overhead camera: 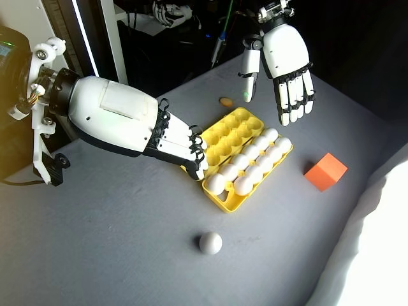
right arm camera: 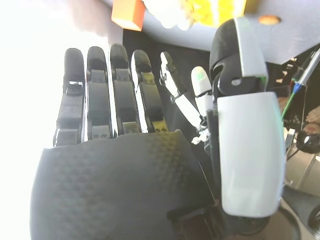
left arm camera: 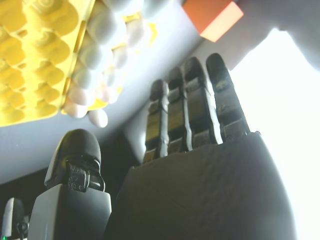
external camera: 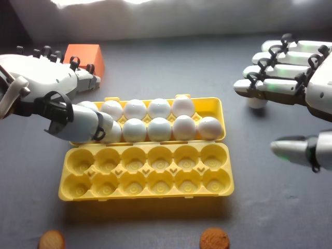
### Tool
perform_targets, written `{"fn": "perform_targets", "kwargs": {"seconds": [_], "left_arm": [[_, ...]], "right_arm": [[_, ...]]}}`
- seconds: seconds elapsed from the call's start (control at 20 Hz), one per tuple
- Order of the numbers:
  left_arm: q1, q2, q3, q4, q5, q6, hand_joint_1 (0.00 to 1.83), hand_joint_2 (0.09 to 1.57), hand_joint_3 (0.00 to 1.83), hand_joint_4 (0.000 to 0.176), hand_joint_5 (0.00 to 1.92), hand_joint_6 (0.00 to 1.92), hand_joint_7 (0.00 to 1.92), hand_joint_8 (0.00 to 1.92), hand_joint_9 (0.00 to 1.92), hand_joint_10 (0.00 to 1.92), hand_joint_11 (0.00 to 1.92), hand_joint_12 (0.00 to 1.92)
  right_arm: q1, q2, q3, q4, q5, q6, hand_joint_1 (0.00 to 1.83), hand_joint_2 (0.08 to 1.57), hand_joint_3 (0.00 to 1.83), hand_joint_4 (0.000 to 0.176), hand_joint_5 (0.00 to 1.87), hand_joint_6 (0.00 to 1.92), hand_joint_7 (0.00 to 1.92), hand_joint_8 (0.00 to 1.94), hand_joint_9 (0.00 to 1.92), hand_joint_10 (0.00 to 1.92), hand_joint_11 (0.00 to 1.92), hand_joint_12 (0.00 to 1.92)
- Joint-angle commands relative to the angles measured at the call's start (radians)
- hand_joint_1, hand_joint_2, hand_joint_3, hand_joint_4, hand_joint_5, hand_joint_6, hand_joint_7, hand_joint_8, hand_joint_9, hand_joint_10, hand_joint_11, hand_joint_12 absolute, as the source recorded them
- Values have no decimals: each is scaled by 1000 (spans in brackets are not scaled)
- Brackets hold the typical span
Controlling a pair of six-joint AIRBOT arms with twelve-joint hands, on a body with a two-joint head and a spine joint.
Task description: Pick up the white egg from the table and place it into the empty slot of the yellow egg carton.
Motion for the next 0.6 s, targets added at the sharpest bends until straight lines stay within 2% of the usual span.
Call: {"fn": "perform_targets", "kwargs": {"seconds": [0.0,0.2,0.25,0.35,0.4,0.45,0.5,0.55], "left_arm": [[-10,12,3,58,8,1,0,1313,11,0,118,0,97,1,56,3,4,67],[-11,12,-2,59,8,2,0,1307,3,0,125,4,102,4,66,6,6,73],[-11,12,-3,59,8,2,0,1306,2,0,118,1,93,0,58,1,0,61],[-11,12,-3,59,10,2,0,1306,2,0,137,8,120,10,81,10,25,73],[-12,11,-3,58,10,2,0,1311,4,0,147,11,128,13,89,12,27,76],[-12,11,-3,55,7,2,0,1315,2,0,163,2,151,3,108,3,28,99],[-12,12,-3,55,3,2,0,1316,1,0,139,0,132,0,87,0,5,94],[-12,12,-3,53,2,2,0,1312,0,0,140,2,132,1,86,1,3,96]], "right_arm": [[16,8,-2,4,116,5,0,1315,26,0,91,0,46,0,0,0,0,0],[14,9,-4,4,115,8,0,1327,21,0,123,13,71,11,9,3,0,0],[9,13,-5,12,118,9,47,1336,17,0,139,14,91,13,26,8,8,4],[-10,19,-4,43,108,9,259,1305,0,0,147,11,105,11,44,11,20,11],[-38,21,5,64,111,9,453,1258,0,0,162,14,110,10,53,12,35,20],[-53,21,18,88,120,10,568,1183,0,0,178,5,135,35,110,5,6,277],[-56,20,32,97,128,12,631,1153,0,0,154,1,126,18,112,1,0,366],[-50,19,46,97,132,11,769,1086,0,0,135,0,114,6,104,1,0,354]]}}
